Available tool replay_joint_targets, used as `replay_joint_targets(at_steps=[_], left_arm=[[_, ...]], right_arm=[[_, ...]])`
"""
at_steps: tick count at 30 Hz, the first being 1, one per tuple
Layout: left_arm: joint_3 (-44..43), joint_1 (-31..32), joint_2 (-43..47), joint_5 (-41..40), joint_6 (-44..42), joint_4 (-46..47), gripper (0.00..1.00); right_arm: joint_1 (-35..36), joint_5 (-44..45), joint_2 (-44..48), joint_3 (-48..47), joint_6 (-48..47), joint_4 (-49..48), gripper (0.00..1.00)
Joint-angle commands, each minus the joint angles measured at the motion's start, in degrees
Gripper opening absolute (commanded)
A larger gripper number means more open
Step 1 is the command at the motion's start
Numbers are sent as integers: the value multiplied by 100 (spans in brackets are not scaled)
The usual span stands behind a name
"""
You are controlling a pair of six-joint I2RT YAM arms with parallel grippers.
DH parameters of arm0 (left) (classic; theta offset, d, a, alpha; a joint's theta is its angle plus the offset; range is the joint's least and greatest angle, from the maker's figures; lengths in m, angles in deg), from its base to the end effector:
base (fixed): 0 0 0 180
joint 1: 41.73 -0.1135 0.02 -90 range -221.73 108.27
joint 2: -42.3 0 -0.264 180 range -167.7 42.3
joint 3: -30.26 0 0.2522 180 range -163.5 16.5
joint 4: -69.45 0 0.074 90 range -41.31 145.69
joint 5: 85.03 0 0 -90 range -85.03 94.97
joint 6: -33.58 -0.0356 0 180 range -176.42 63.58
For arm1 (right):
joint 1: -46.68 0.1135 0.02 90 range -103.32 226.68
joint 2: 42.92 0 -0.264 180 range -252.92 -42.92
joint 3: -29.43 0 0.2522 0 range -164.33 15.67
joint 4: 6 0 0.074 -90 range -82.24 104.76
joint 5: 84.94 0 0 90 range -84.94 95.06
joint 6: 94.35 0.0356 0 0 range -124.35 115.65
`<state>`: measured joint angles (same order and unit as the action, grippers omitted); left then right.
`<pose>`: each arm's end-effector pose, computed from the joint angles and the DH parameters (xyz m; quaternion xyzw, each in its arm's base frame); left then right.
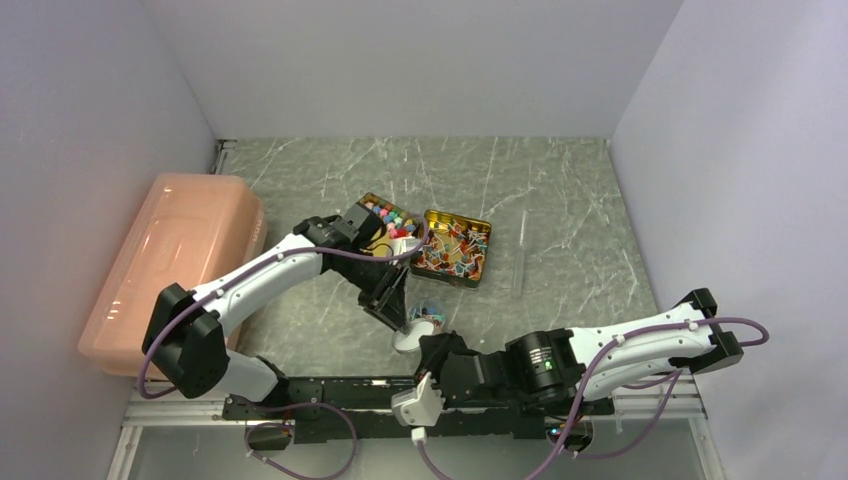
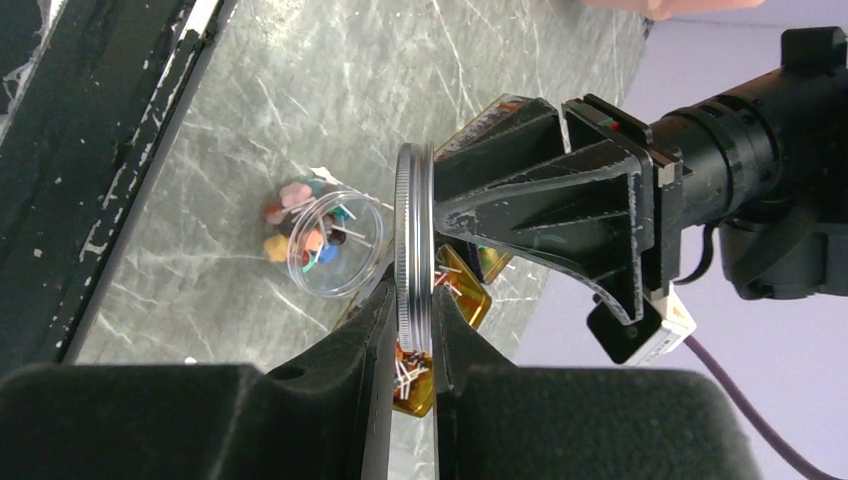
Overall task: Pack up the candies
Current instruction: Close the bottle lid on the packing bottle.
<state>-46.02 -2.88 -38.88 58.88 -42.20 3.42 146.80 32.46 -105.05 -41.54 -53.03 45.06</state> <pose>0.1859 -0.1866 0.2631 -0.2608 -0.8428 0.4659 0.0676 -0.0232 0.2234 0.3147 -0.8298 0.3313 -0.0243 0.4485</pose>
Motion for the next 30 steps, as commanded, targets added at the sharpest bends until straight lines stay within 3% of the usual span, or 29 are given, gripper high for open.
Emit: replay_joint_targets(at_steps=[1, 8, 14, 24, 30], left_arm=[[-429, 22, 116, -79, -162, -155, 43], [-793, -496, 365, -1220, 105, -206, 47], [-609, -1127, 1050, -2163, 590, 403, 49], [-32, -1525, 2051, -1943, 1036, 1774, 52], [379, -1573, 2429, -1858, 1304, 2362, 54]], right_arm=[[17, 25, 203, -78, 366, 35, 7], [26, 12, 638, 28, 975, -100, 7], [23, 96, 1284, 426, 1972, -616, 6], [-252, 361, 1788, 887, 3550, -1649, 6], [-1414, -591, 2066, 1245, 4636, -2431, 2]])
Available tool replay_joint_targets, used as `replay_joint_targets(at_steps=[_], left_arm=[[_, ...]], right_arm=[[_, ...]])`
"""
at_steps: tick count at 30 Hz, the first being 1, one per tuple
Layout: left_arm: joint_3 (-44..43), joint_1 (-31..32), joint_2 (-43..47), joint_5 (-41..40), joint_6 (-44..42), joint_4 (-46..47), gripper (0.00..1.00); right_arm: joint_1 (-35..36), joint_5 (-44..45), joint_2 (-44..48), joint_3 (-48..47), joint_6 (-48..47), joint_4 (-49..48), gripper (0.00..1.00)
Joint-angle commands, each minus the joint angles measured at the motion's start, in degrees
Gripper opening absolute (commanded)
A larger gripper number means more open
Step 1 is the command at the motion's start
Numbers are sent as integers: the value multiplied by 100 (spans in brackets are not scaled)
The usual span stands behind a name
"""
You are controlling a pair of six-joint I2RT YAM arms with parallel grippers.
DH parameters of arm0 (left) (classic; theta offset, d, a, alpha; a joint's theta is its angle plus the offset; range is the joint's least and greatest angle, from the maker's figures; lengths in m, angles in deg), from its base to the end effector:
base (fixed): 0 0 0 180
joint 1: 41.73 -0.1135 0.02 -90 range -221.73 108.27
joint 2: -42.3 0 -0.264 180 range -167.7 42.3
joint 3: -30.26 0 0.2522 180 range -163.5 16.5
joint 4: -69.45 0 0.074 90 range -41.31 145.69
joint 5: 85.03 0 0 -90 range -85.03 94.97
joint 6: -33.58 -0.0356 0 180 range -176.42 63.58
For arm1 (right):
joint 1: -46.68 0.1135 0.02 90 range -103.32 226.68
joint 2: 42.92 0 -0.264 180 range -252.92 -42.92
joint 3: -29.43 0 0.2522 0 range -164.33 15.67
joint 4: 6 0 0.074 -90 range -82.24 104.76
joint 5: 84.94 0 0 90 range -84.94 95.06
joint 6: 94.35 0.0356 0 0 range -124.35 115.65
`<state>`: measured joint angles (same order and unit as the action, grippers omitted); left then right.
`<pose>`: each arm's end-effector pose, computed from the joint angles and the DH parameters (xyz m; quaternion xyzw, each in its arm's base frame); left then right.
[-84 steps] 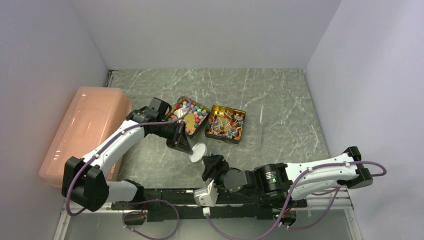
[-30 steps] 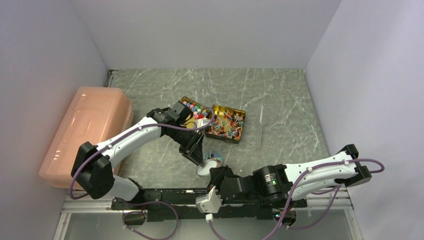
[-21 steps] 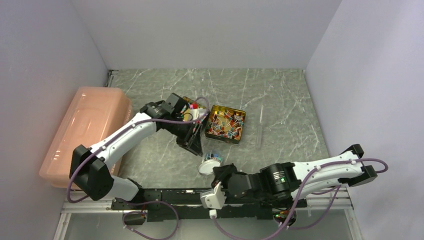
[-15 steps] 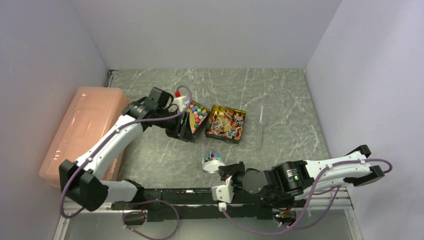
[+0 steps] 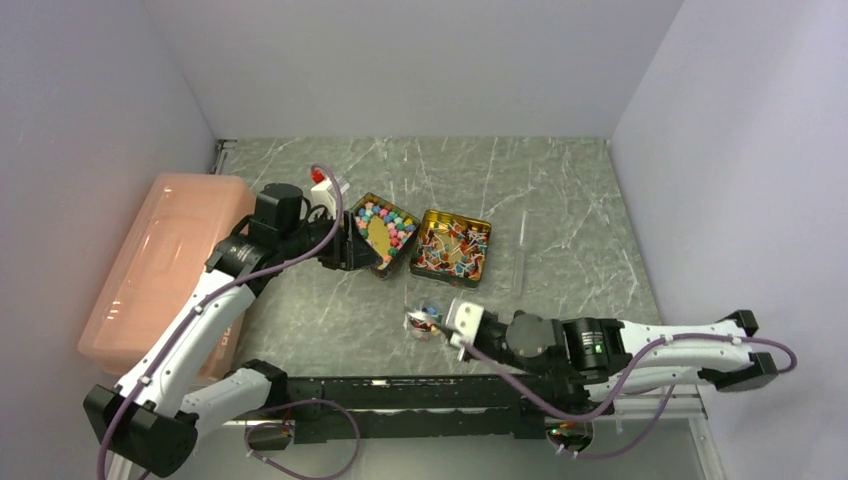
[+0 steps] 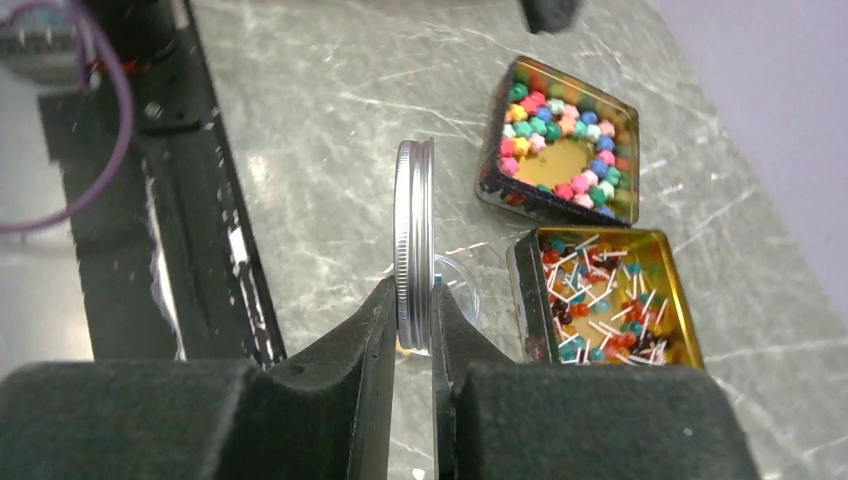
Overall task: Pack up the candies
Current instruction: Close the bottle lid on the packing bottle.
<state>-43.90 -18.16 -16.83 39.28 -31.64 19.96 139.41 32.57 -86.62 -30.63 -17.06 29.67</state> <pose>0.1876 -0.1037 0.3470 0.1285 0.8469 -0.4204 0.2993 0.0083 0.1714 0.3320 -0.5471 0.5893 0.2127 0.5551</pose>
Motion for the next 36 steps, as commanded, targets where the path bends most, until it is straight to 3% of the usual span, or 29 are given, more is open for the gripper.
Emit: replay_joint_targets(at_steps=[1, 4, 14, 25, 31, 36], left_arm=[[240, -52, 257, 103, 300, 795, 55], [479, -70, 320, 156, 460, 1007, 54], [1472, -129, 621, 216, 897, 1820, 55], [1797, -134, 783, 249, 1030, 1836, 56], [2192, -134, 762, 475, 1185, 2197, 57], [2567, -125, 588, 714, 1425, 2686, 56]], right_arm=[[-934, -817, 270, 228, 1210, -1033, 2], [-1670, -1502, 330, 483, 1857, -1510, 2], [-3139, -3296, 662, 1622, 3979, -2982, 5], [-4437, -4128, 676, 2973, 6295, -4278, 7], [-4680, -4284, 273, 3776, 7296, -5762, 9], [-4704, -4113, 1, 4089, 7643, -6331, 9]])
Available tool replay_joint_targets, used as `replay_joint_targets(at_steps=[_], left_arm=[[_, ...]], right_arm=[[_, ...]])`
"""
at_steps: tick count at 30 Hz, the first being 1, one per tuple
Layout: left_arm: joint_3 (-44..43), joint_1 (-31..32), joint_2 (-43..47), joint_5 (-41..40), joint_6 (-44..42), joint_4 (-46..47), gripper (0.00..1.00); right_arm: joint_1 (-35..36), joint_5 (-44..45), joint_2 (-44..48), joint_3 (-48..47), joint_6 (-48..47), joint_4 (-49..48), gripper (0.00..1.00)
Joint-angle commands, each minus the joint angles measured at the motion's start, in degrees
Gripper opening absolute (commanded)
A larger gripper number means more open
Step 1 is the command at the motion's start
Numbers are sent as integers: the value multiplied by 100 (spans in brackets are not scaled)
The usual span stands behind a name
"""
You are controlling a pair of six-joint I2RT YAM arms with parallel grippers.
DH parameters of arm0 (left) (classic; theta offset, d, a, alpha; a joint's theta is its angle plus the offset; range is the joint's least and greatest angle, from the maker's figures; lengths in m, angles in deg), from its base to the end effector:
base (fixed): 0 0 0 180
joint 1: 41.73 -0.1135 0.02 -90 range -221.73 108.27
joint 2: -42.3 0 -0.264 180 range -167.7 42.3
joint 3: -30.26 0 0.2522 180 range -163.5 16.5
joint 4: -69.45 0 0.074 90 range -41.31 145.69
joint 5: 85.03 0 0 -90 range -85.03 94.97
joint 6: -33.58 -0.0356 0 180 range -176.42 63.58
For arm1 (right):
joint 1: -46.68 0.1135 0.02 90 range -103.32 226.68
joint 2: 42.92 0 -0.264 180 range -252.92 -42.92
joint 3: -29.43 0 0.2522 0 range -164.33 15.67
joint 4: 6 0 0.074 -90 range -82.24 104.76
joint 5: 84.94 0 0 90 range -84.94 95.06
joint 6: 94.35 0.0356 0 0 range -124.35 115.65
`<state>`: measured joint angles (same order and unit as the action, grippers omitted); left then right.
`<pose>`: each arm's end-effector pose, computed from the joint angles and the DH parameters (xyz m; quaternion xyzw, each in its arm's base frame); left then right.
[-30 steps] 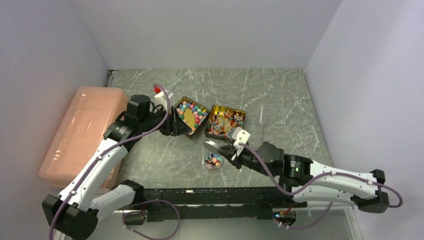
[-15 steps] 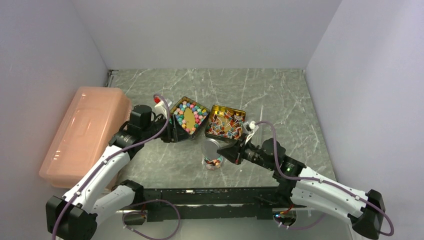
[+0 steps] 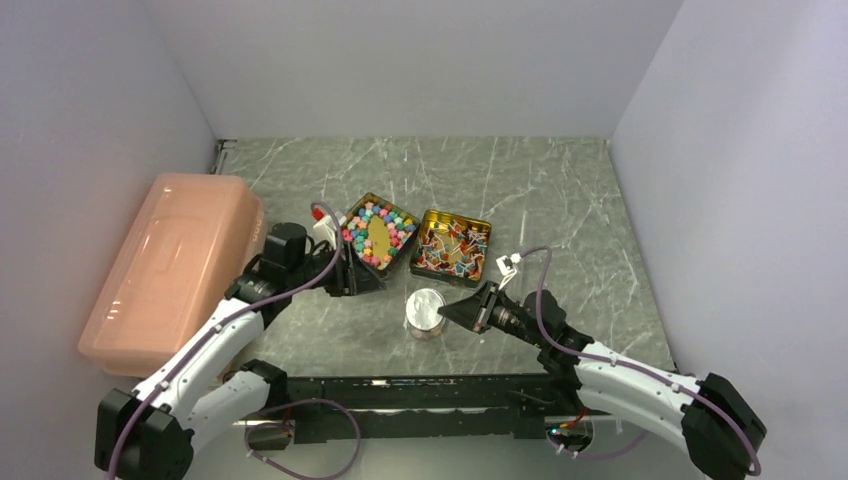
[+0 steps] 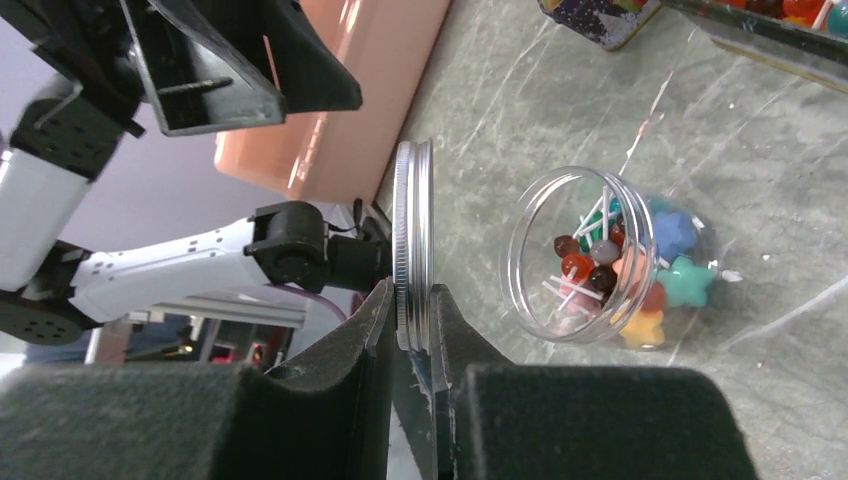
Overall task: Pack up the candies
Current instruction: Close the bottle lid on the packing bottle.
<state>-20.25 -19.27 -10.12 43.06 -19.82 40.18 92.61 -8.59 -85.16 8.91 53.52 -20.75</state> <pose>0.1749 -0.0961 0.2615 0.0577 0.8369 -0.4761 0.2638 0.1099 0.1256 0.1845 -0.0010 0.7476 0.5728 0.3361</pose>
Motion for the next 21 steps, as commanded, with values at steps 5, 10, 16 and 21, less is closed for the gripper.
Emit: replay_joint_targets(at_steps=[5, 10, 16, 21], left_arm=[[468, 106, -334, 396, 503, 1170, 57], [380, 476, -745, 194, 526, 1262, 56], [300, 792, -1203, -22, 534, 1292, 56], [328, 929, -1481, -64, 591, 1462, 55]], right_arm=[[-55, 152, -606, 386, 924, -1868, 9], [-76, 144, -1041, 469, 1098, -2404, 9], [-93, 136, -1367, 567, 1217, -2707, 10], [-93, 110, -1538, 623, 1279, -2762, 10]])
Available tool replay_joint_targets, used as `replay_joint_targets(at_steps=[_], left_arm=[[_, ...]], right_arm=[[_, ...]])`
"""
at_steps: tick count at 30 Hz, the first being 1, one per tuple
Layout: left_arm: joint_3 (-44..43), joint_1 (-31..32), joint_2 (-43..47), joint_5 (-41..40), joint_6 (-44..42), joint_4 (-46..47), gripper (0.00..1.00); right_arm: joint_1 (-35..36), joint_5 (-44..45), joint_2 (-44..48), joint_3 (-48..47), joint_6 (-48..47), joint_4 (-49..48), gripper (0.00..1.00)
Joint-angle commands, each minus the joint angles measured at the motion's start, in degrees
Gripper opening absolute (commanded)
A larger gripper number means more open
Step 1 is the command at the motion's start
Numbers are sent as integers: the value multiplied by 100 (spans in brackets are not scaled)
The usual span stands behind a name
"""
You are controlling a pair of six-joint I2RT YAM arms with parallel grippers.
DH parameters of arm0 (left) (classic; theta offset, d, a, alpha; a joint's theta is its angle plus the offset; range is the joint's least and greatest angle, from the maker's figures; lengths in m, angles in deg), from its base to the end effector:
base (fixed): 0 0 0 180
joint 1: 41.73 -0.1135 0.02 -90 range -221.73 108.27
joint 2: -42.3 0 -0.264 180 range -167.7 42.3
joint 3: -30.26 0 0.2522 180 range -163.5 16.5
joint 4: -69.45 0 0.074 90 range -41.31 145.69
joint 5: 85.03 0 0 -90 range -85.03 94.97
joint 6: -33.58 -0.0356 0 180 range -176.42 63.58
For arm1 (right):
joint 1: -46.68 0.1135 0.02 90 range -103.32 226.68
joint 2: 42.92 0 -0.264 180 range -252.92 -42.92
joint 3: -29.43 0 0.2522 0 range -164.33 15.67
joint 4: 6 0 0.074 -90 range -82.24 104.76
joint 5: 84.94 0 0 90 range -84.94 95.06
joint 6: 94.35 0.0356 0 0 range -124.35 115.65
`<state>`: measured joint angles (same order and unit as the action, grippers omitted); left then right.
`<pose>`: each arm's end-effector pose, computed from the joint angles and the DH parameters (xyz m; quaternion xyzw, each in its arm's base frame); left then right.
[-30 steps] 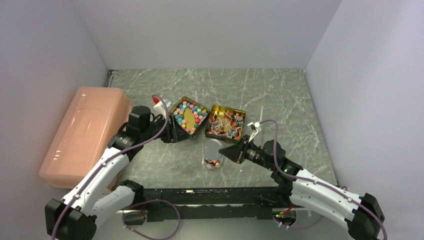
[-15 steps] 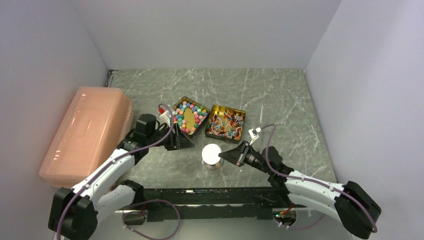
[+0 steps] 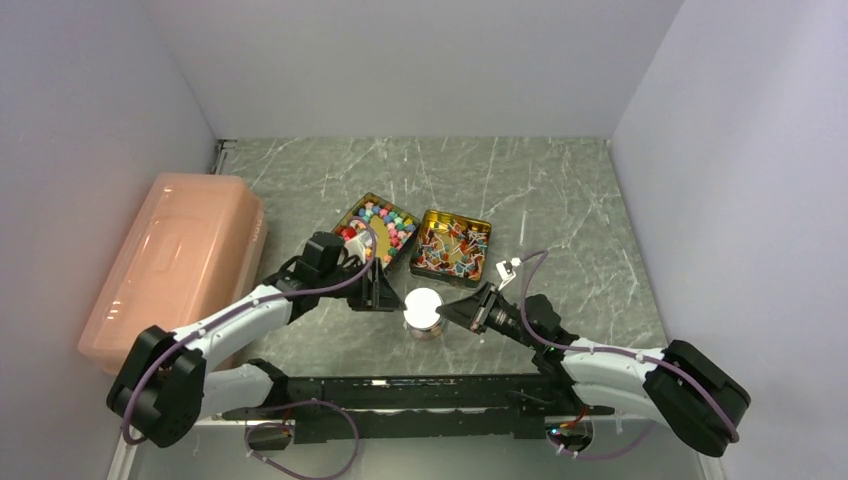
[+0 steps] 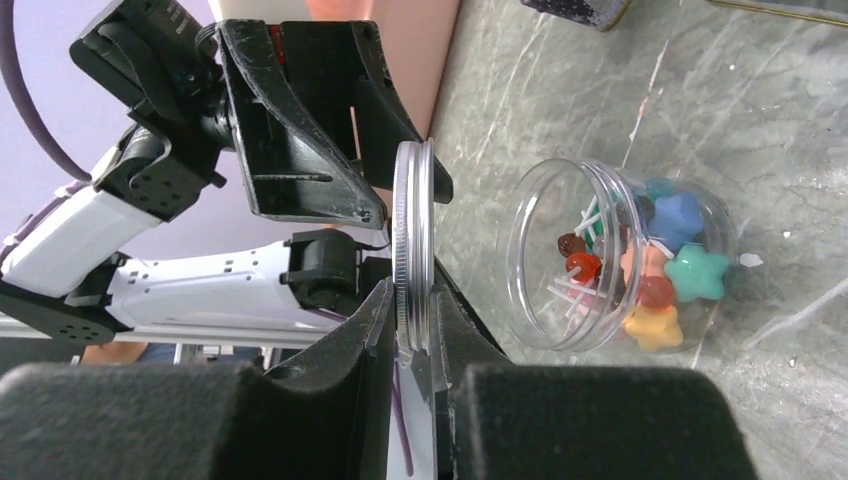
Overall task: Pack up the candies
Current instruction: Close the bottle lid on the packing bottle.
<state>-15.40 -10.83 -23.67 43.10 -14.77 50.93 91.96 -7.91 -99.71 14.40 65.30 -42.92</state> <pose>0.1848 -0.1362 0.2031 0.0606 0.8619 -0.4790 0.1547 0.1152 0.1277 0.1572 0.0797 0.7313 0.6115 0.2915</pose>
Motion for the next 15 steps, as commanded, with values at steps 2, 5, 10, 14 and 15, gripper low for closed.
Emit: replay_joint_targets(at_steps=[2, 5, 10, 14, 15], left_arm=[[-173, 121, -203, -59, 89, 425, 55], [-200, 160, -246, -110, 89, 431, 55], [-219, 233, -409, -104, 104, 431, 55], [-237, 313, -556, -135, 112, 636, 55], [-245, 326, -592, -139, 115, 654, 55]], right_arm=[[-32, 40, -98, 90, 90, -488, 10], [-28, 40, -134, 117, 101, -454, 11], [-28, 52, -271, 118, 152, -524, 12], [-30, -4, -474, 115, 194, -599, 12], [-29, -18, -528, 114, 217, -656, 12]])
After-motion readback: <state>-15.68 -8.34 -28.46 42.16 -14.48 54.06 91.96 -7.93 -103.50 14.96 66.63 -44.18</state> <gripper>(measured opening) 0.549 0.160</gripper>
